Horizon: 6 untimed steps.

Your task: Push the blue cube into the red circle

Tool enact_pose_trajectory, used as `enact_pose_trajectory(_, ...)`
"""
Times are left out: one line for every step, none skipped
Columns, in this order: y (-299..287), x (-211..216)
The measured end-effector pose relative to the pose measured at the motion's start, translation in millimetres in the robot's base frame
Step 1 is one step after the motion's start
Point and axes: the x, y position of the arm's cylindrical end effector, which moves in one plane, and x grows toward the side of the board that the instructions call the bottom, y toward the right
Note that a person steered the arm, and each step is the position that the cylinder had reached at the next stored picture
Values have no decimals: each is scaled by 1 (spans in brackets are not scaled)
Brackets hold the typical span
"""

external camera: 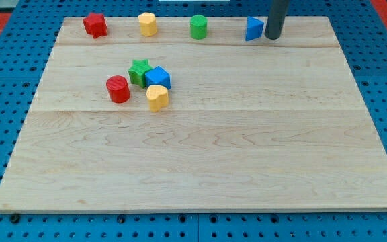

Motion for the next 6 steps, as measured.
enact_pose_trajectory(-11,0)
enact_pose_trajectory(-15,-9)
enact_pose_trajectory(7,36)
enact_pose_trajectory(1,134)
enact_pose_trajectory(-84,150)
enact_pose_trajectory(-170,136)
